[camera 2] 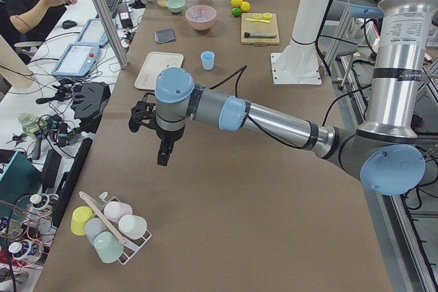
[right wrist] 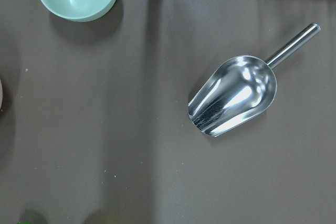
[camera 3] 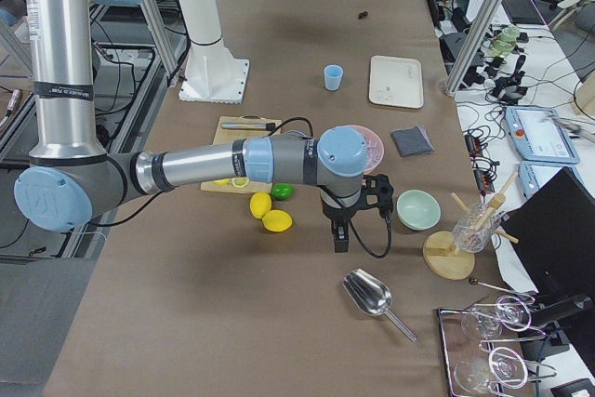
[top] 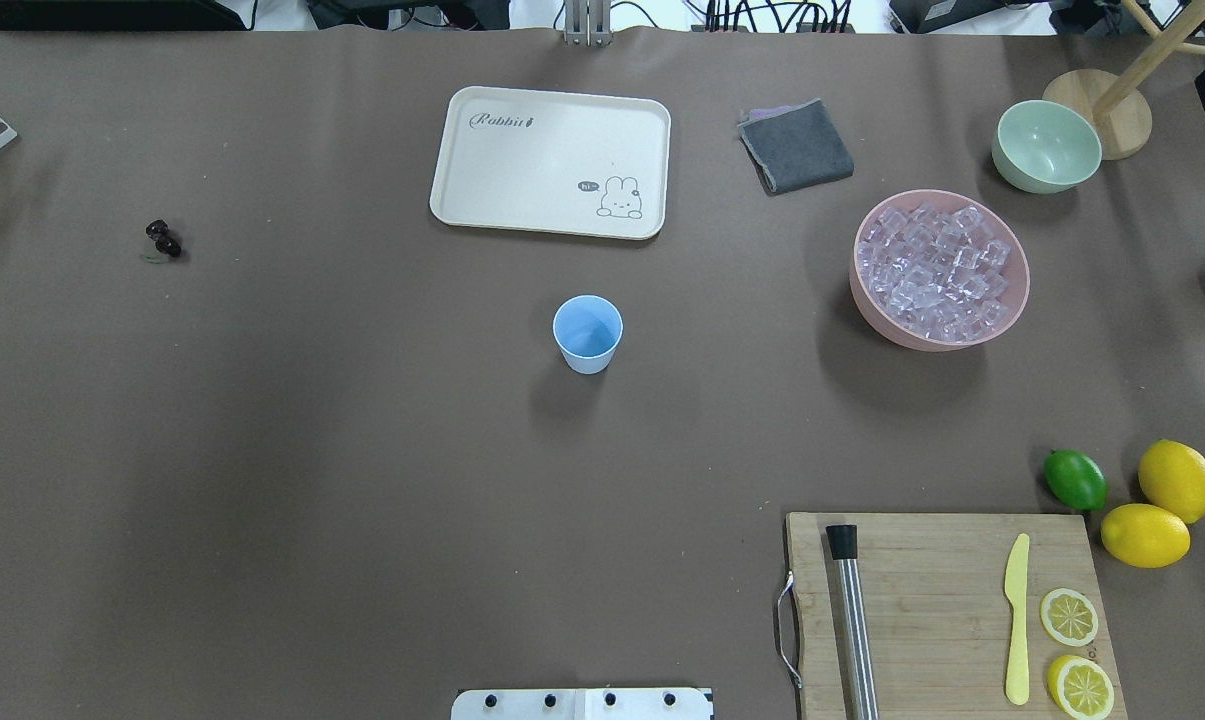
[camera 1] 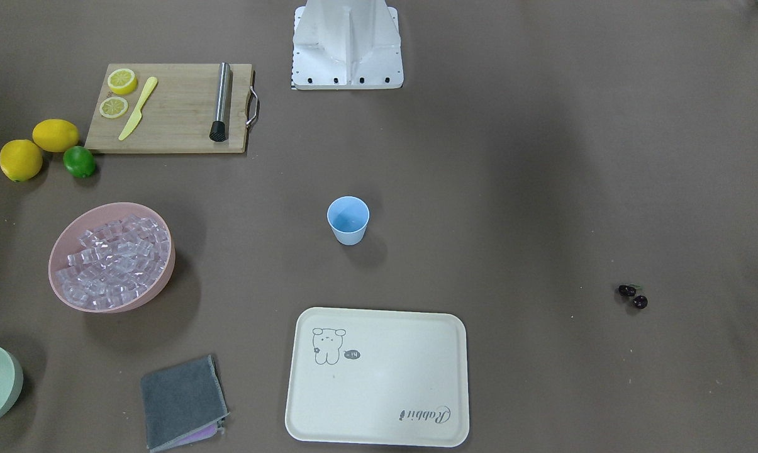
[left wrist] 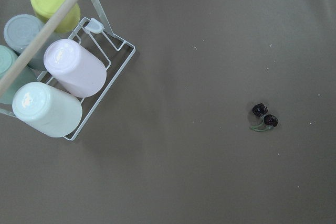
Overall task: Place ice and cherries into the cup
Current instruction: 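Move the right gripper toward the pink bowl of ice cubes, then lower the right gripper into the pink bowl and grasp an ice cube, then carry the ice cube with the right gripper over the blue cup, then release the ice cube into the blue cup and return to the bowl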
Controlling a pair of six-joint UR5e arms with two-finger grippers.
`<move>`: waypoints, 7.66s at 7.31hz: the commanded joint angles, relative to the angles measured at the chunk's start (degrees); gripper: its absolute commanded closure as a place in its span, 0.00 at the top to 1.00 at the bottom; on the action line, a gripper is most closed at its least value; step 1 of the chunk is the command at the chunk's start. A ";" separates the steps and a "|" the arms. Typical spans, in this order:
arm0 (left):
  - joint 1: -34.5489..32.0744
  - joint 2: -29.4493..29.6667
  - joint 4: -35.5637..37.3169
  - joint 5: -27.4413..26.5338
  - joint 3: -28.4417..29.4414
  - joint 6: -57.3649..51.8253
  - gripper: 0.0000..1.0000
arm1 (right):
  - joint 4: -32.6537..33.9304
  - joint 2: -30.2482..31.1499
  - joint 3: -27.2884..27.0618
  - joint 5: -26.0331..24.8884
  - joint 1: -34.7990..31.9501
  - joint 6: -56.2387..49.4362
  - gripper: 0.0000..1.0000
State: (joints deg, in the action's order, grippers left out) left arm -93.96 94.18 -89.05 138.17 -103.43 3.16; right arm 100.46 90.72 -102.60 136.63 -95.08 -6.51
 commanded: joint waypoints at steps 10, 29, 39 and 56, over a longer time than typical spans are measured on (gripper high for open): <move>0.09 0.65 -0.42 0.00 0.07 -0.09 0.98 | -10.78 -18.56 3.29 -4.17 29.67 52.79 0.93; 0.09 0.66 -1.83 0.00 -0.19 -0.09 0.98 | -19.07 -19.44 5.83 -20.52 46.56 80.77 0.33; 0.09 0.65 -1.92 0.00 -0.11 0.00 0.98 | -0.62 -41.63 4.16 -18.81 49.84 88.25 0.17; 0.09 0.74 -2.00 0.00 -0.28 0.00 0.98 | -6.24 -22.36 1.00 -19.03 42.71 59.45 1.00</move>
State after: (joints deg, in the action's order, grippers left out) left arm -93.84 94.91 -91.06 138.16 -103.58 3.16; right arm 94.26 64.38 -101.72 117.35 -49.89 58.71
